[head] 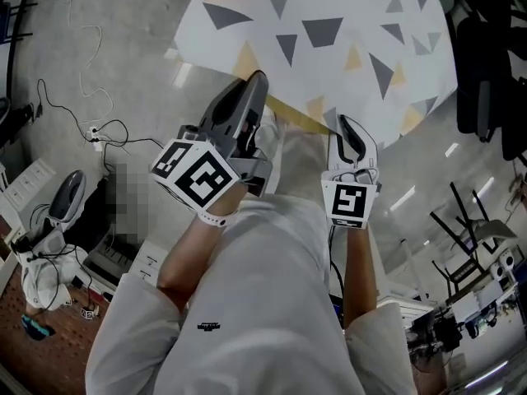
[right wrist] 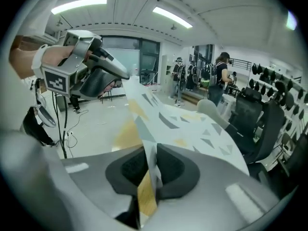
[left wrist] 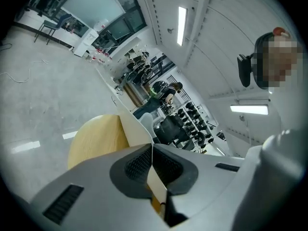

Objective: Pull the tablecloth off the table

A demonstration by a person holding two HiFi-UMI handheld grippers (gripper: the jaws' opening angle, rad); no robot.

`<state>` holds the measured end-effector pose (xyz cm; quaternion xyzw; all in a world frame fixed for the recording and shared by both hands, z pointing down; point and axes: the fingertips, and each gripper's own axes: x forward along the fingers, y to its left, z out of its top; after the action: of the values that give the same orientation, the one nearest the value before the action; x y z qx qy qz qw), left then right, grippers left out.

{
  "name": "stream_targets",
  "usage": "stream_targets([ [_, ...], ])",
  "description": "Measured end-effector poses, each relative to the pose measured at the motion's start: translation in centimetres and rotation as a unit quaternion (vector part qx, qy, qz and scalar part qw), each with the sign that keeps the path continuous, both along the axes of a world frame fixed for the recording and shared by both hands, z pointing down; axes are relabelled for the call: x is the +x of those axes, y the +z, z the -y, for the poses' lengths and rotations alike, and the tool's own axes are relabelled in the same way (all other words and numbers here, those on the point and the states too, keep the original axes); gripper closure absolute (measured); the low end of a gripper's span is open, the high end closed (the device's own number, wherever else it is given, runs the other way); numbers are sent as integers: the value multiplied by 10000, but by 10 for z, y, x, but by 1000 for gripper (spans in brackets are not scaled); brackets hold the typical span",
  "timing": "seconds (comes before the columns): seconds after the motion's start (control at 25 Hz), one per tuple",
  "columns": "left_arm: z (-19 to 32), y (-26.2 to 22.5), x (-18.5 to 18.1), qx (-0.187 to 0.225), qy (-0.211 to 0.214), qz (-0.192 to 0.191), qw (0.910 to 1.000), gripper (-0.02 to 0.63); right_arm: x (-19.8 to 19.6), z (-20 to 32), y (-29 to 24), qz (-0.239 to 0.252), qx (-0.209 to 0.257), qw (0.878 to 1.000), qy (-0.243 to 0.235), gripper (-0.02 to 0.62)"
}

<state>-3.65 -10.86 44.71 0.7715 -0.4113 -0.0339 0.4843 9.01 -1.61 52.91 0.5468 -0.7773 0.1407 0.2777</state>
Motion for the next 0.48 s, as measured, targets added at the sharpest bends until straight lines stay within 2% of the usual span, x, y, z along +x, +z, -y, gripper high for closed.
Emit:
stream_targets([
  [0.2,-1,-35,-2,282,249,-175,9991,600,5,2,-50,-560,460,9973,-124,583],
  [0.36,-2,-61,-4,594,495,-332,9965,599,17,9,-90,-554,553,9969,-4,584],
  [0.48,0,-79,0,821,638,-432,9936,598,27,18,-122,-276,732,9967,195,584],
])
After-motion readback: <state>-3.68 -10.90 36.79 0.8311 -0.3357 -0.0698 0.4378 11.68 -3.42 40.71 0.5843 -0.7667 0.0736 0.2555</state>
